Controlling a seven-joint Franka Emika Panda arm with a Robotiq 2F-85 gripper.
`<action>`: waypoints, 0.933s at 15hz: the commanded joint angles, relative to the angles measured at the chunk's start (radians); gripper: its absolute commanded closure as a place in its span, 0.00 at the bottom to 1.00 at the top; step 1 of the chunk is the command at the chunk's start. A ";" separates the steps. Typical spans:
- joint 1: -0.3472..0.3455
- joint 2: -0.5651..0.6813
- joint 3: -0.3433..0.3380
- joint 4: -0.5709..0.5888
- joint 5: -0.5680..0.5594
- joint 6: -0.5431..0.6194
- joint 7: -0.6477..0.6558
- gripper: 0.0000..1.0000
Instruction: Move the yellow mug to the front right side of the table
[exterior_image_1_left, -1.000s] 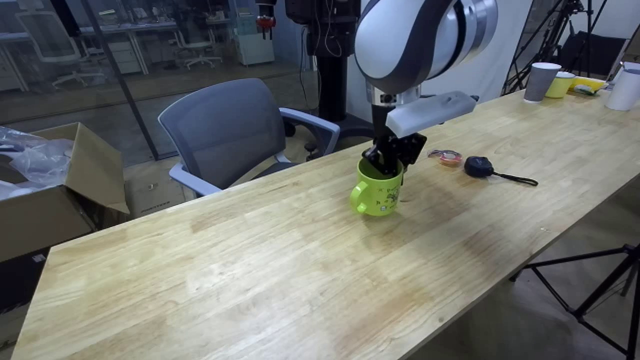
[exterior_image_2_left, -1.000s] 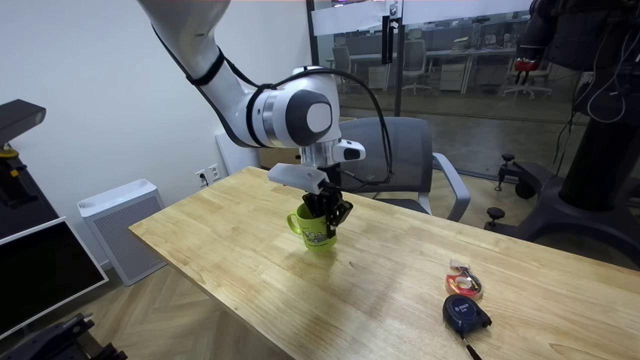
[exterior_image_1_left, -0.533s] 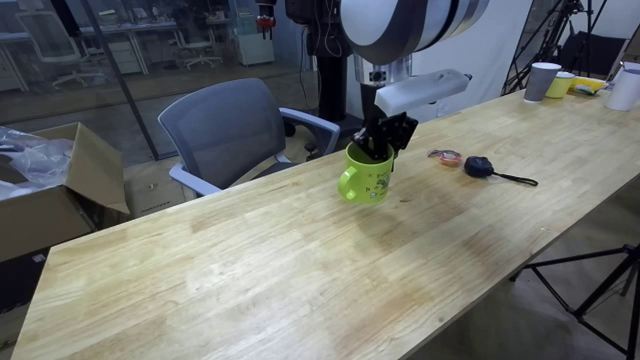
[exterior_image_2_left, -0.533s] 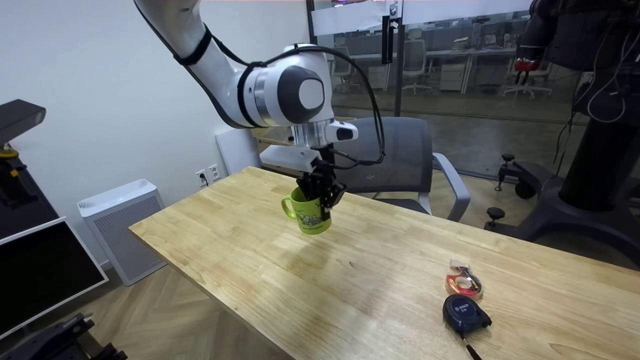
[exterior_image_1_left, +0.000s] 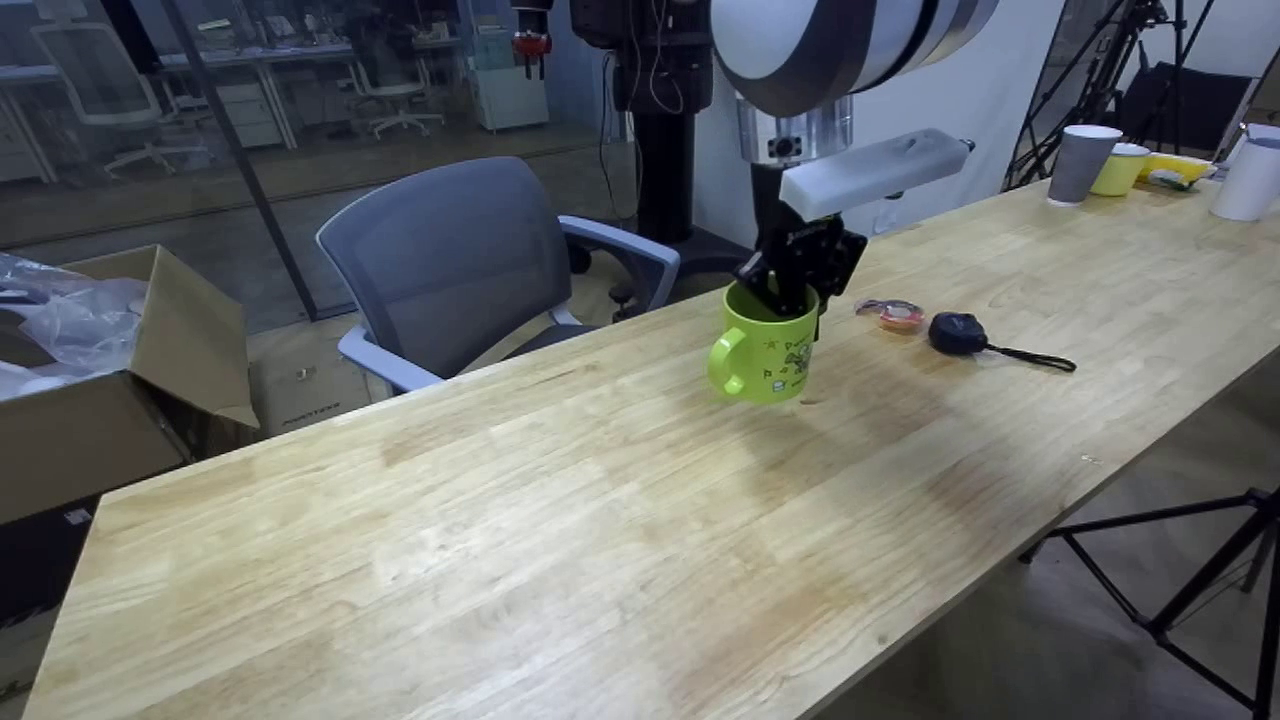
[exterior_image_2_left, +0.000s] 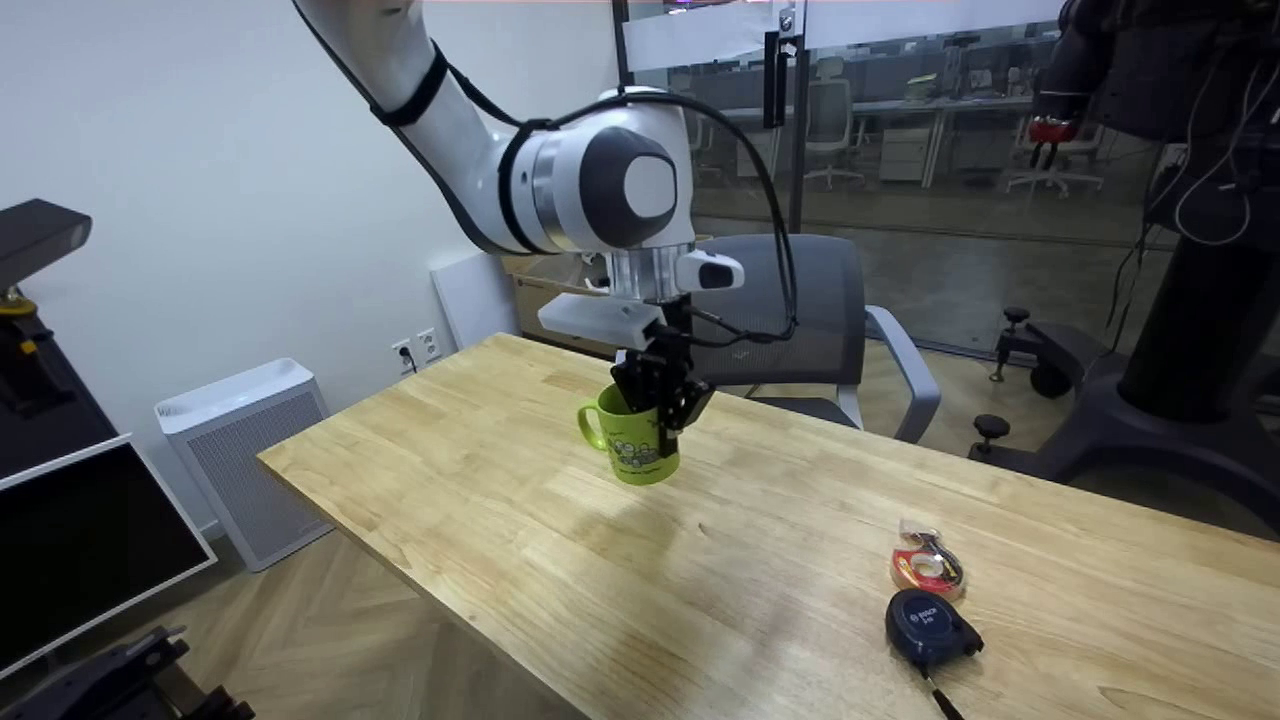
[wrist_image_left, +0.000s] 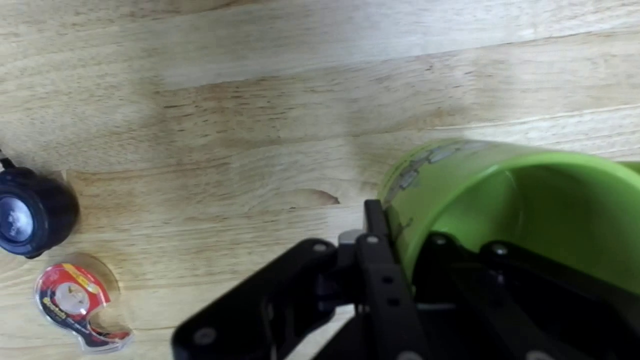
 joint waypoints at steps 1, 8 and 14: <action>-0.055 -0.023 0.006 0.012 0.006 -0.048 -0.017 0.98; -0.166 -0.036 -0.011 -0.002 0.022 -0.056 -0.076 0.98; -0.266 -0.049 -0.046 -0.034 0.028 -0.058 -0.134 0.98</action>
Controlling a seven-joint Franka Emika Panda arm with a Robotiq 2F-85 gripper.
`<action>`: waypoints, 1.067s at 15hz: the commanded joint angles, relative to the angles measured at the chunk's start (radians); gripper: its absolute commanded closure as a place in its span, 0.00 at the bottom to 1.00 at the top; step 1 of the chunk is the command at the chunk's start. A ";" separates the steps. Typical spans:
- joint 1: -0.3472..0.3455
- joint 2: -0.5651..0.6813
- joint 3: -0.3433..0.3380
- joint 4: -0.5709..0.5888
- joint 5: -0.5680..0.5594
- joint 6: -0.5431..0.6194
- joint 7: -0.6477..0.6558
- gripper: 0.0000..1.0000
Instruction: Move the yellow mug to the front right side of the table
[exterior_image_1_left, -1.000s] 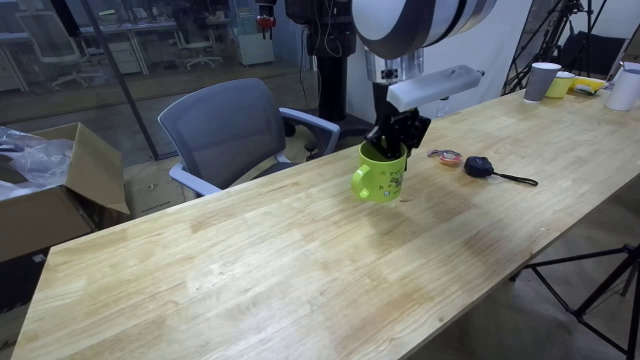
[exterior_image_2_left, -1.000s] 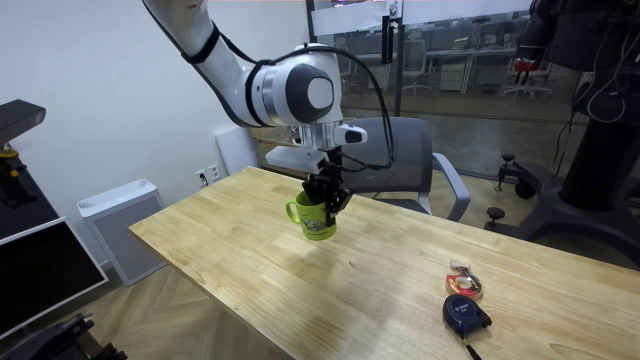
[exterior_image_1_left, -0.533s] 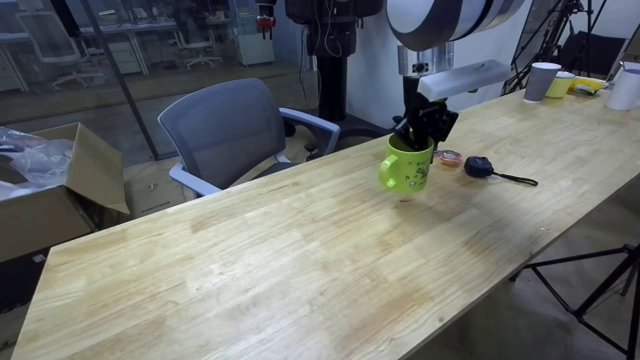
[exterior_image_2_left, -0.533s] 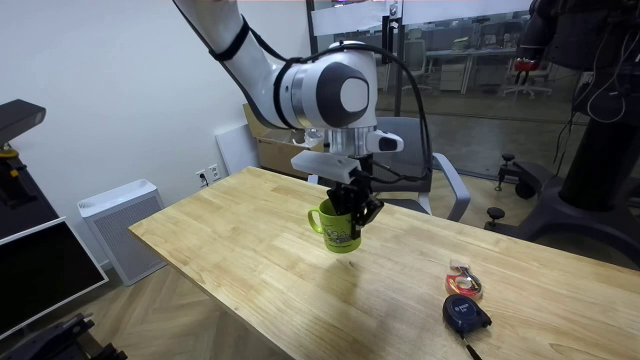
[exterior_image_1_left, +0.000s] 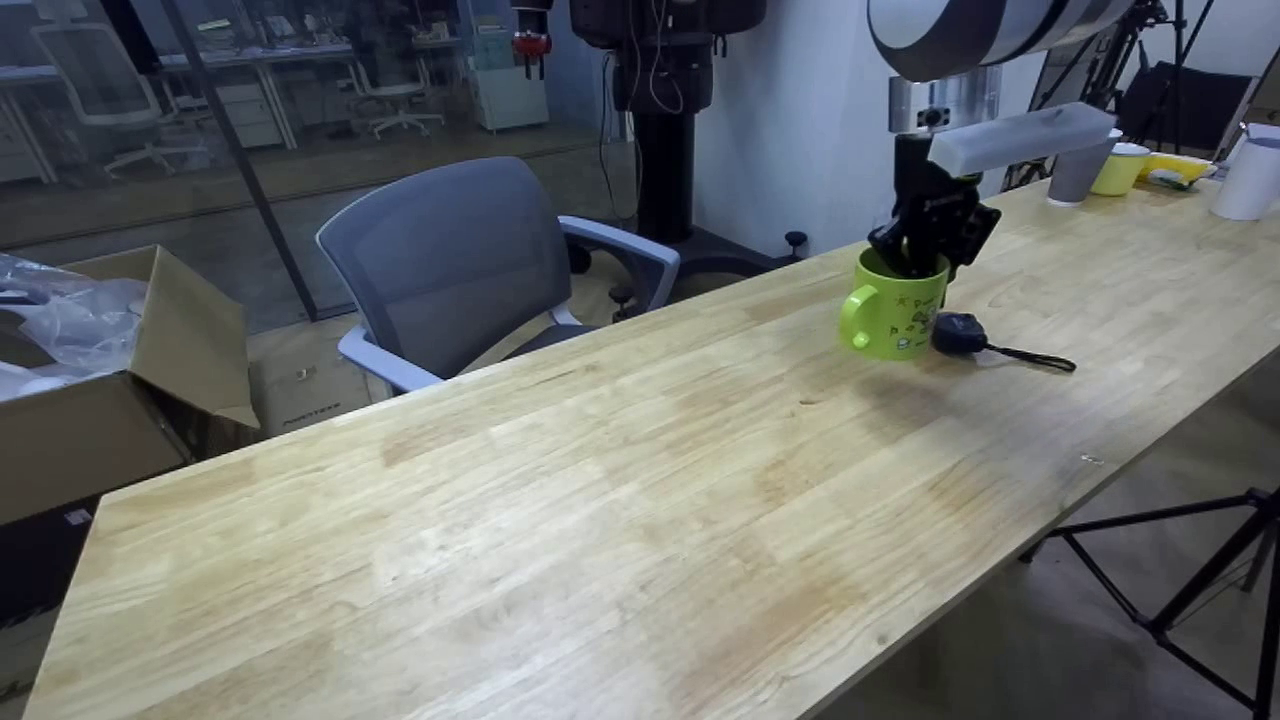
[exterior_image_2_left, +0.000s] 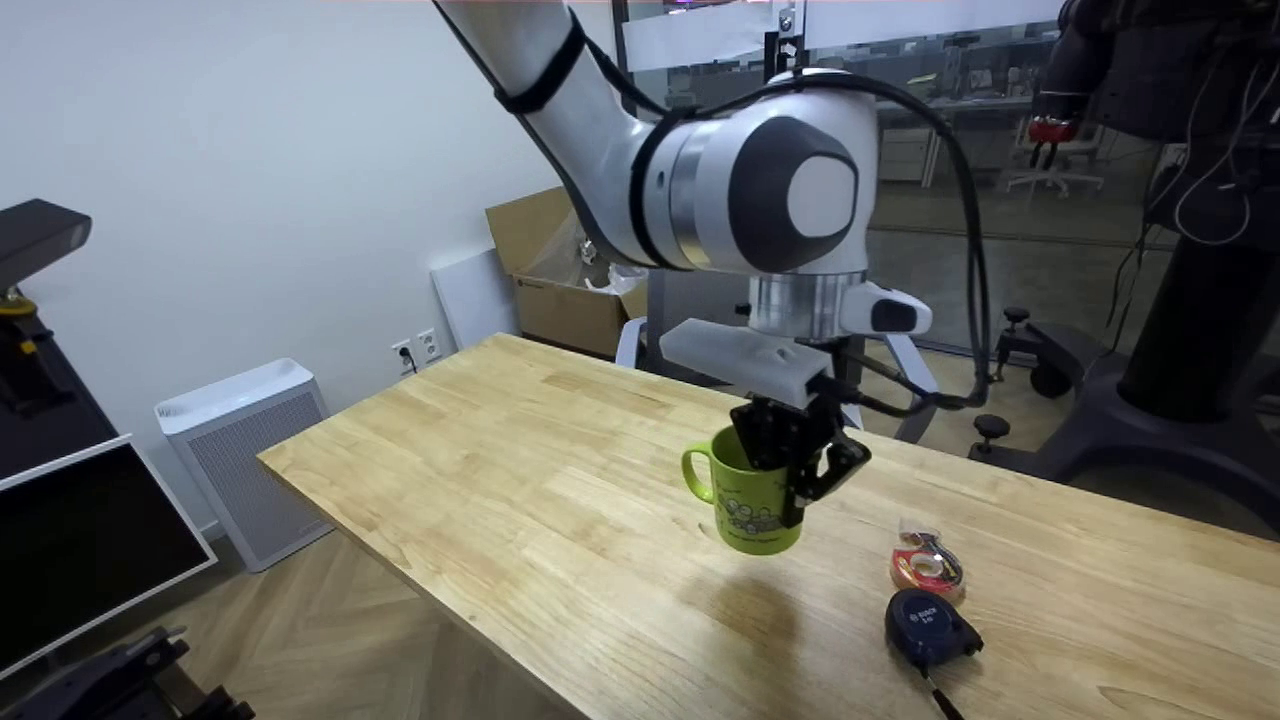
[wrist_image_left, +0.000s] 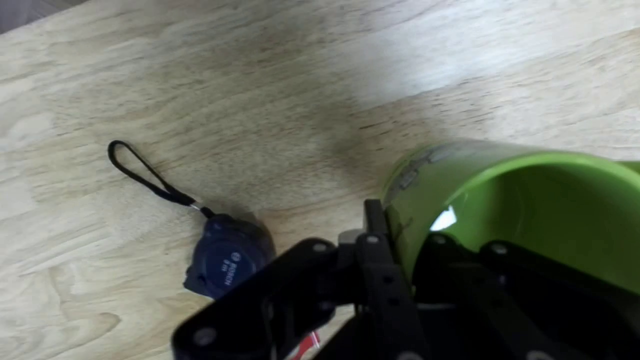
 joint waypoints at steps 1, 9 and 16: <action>-0.048 -0.046 -0.020 -0.041 0.015 -0.012 -0.034 0.98; -0.116 -0.071 -0.058 -0.158 0.013 0.078 -0.077 0.98; -0.108 -0.062 -0.068 -0.212 0.003 0.133 -0.068 0.98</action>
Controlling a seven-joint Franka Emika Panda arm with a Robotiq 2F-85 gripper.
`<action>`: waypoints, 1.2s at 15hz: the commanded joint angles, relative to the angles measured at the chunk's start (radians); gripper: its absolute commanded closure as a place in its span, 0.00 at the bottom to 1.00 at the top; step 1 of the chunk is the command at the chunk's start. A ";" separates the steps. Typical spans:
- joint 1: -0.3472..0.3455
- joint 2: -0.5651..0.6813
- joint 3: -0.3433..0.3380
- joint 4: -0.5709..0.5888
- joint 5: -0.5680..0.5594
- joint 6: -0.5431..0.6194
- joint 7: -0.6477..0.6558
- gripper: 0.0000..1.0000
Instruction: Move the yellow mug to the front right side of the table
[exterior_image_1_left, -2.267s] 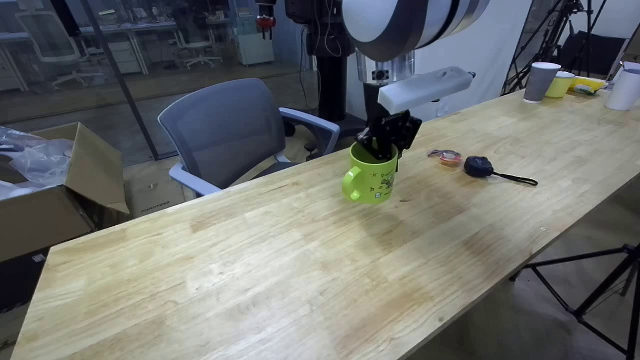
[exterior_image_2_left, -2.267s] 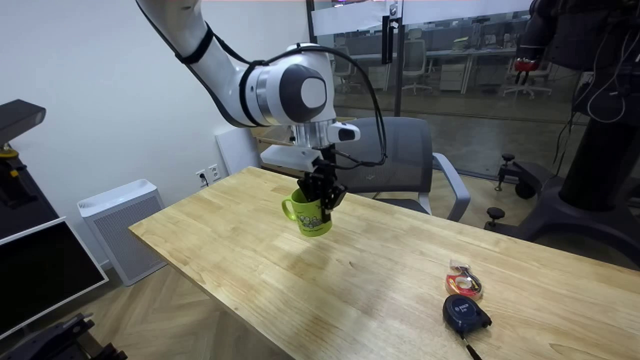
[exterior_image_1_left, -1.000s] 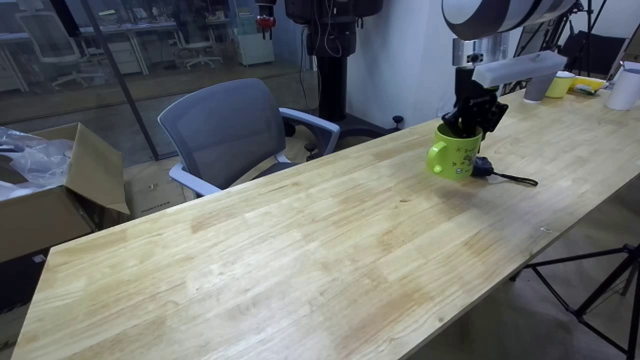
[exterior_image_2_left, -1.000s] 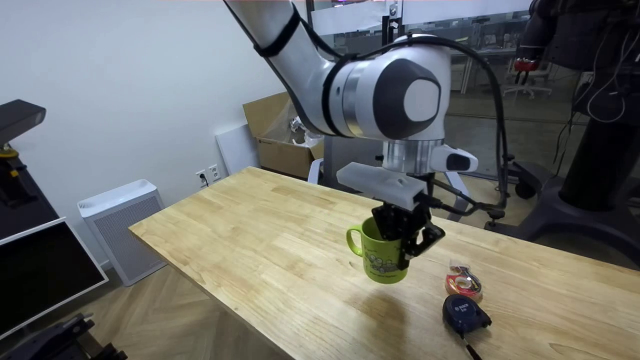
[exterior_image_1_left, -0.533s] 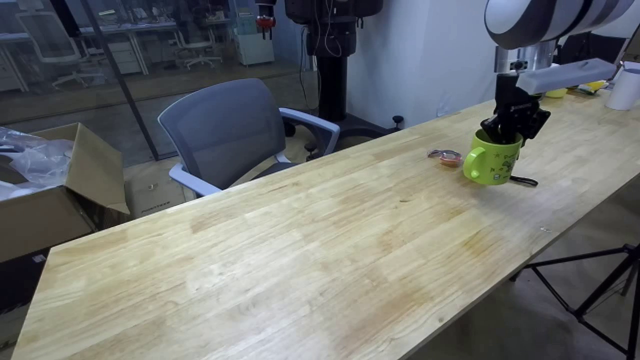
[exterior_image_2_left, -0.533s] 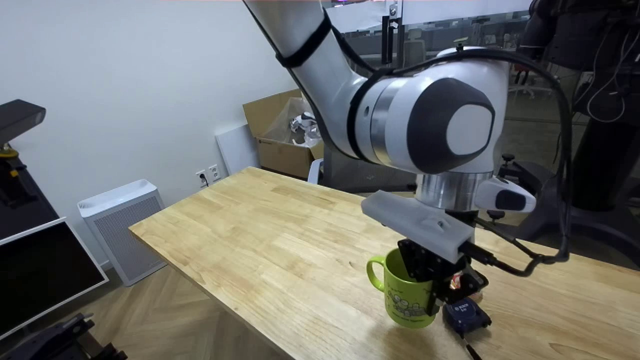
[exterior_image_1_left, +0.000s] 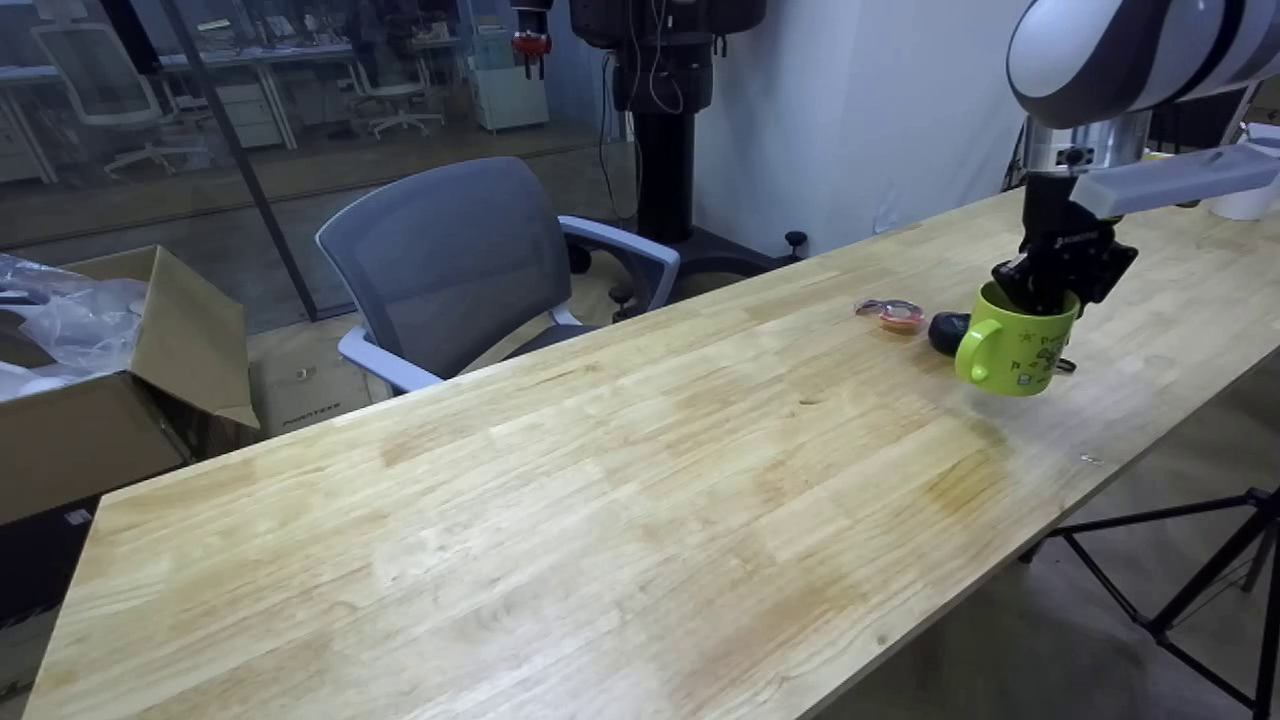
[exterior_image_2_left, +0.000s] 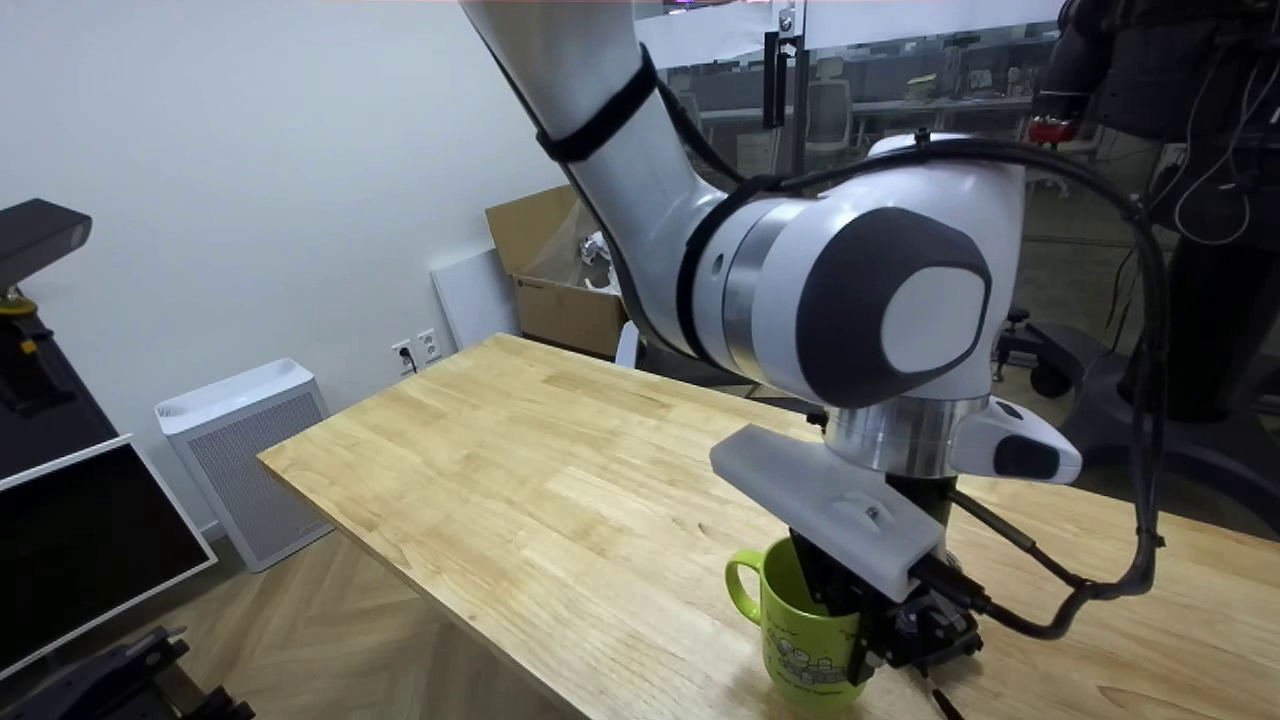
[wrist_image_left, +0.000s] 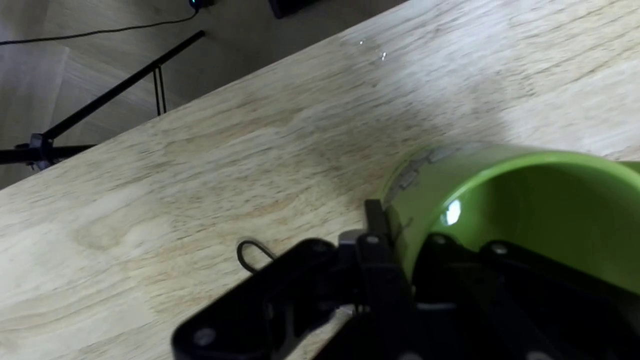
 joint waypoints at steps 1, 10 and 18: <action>0.008 -0.030 -0.002 -0.047 -0.001 0.021 -0.002 0.98; 0.003 -0.019 0.005 -0.079 0.004 0.036 -0.021 0.98; -0.033 -0.001 -0.012 -0.072 0.002 0.036 -0.057 0.98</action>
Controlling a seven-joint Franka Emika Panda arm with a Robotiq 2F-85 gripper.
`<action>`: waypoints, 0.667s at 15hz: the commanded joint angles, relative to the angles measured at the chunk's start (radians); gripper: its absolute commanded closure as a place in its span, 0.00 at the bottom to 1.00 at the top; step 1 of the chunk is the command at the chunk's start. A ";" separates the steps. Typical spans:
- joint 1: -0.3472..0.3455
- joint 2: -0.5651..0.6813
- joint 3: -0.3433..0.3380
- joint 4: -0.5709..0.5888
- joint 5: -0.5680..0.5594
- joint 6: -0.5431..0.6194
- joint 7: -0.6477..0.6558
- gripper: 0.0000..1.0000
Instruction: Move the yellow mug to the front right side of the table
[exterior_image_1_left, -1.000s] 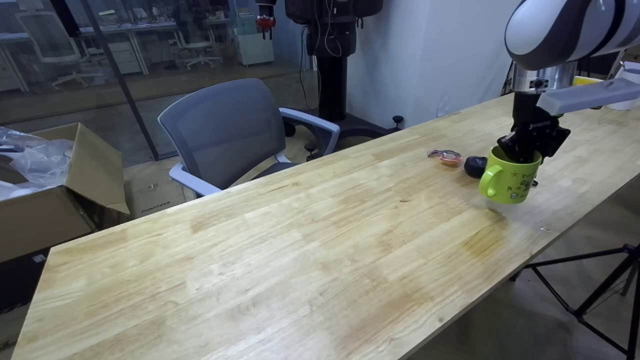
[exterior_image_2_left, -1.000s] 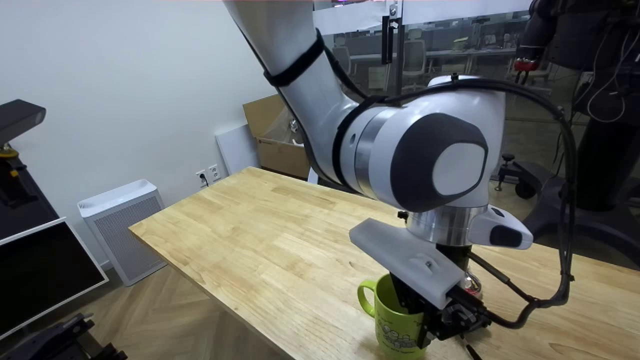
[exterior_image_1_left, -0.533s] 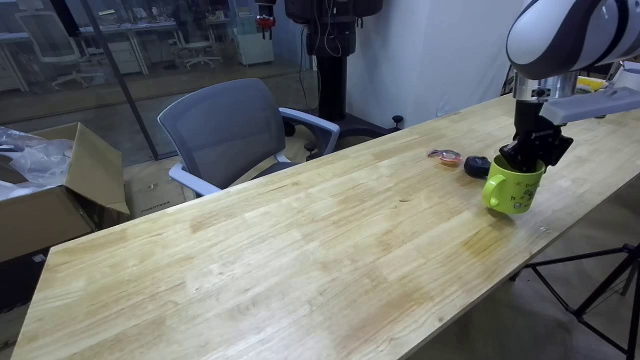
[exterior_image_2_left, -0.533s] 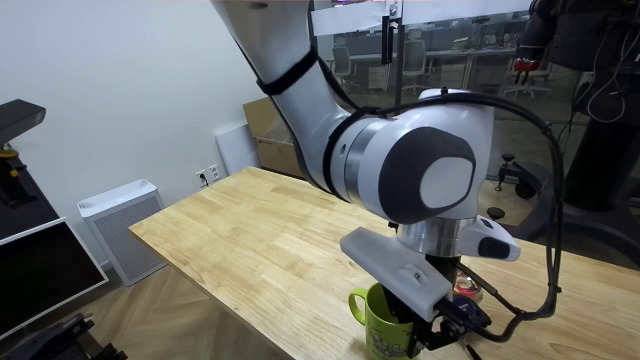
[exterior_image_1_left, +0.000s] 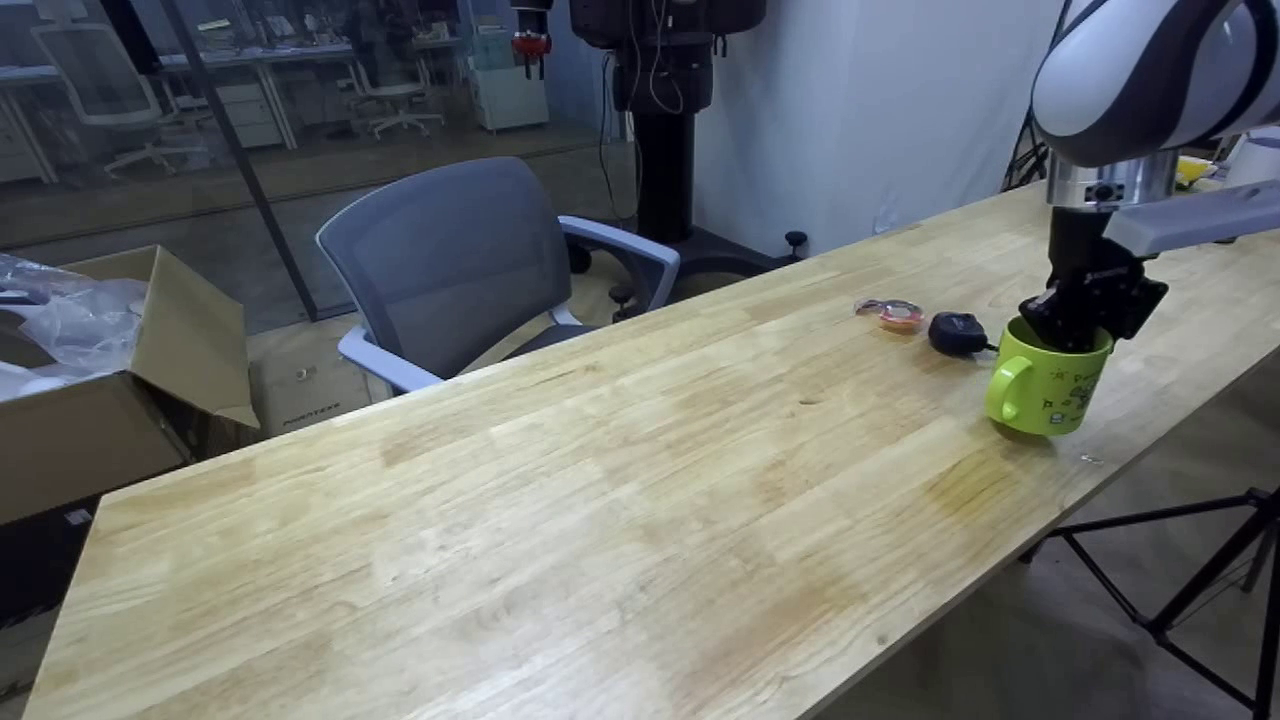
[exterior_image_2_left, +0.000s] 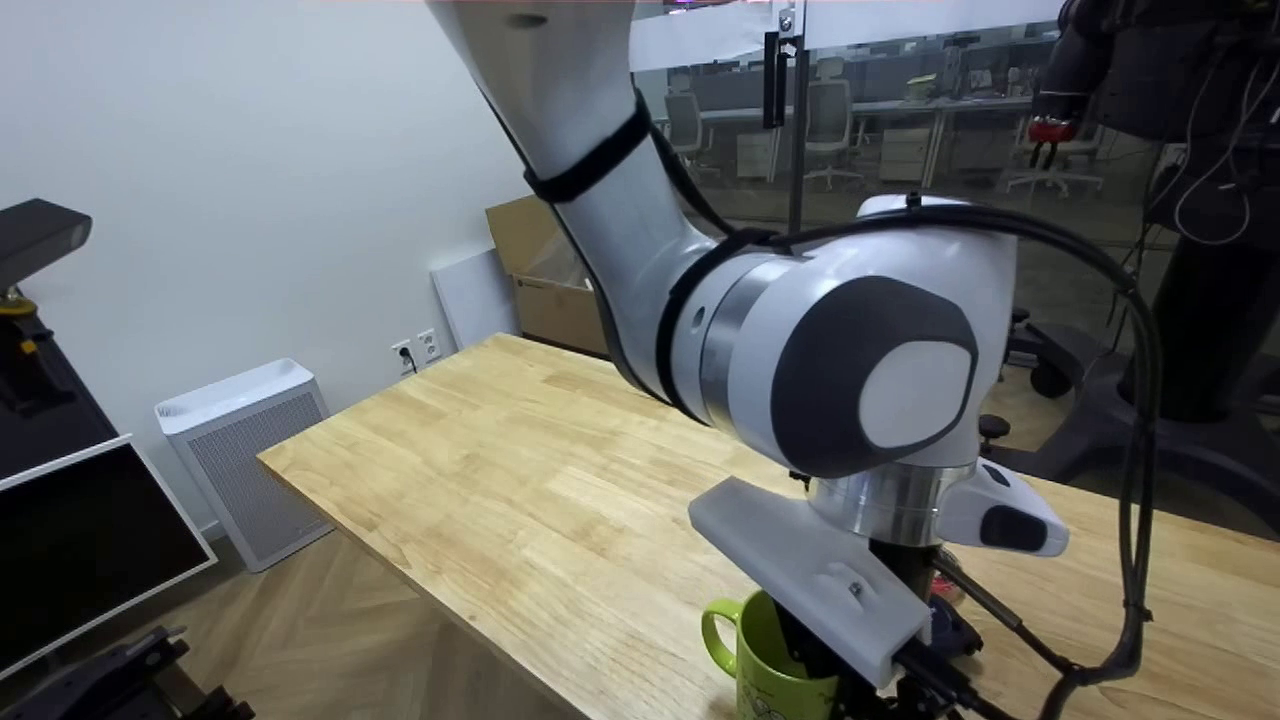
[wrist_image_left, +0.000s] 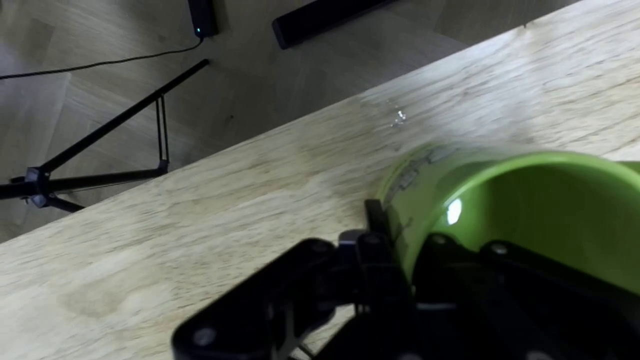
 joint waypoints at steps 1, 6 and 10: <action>-0.021 -0.009 -0.011 -0.001 0.001 0.004 -0.027 0.98; -0.039 0.011 -0.033 0.006 -0.011 0.066 -0.042 0.98; -0.045 0.021 -0.036 0.006 -0.010 0.117 -0.054 0.98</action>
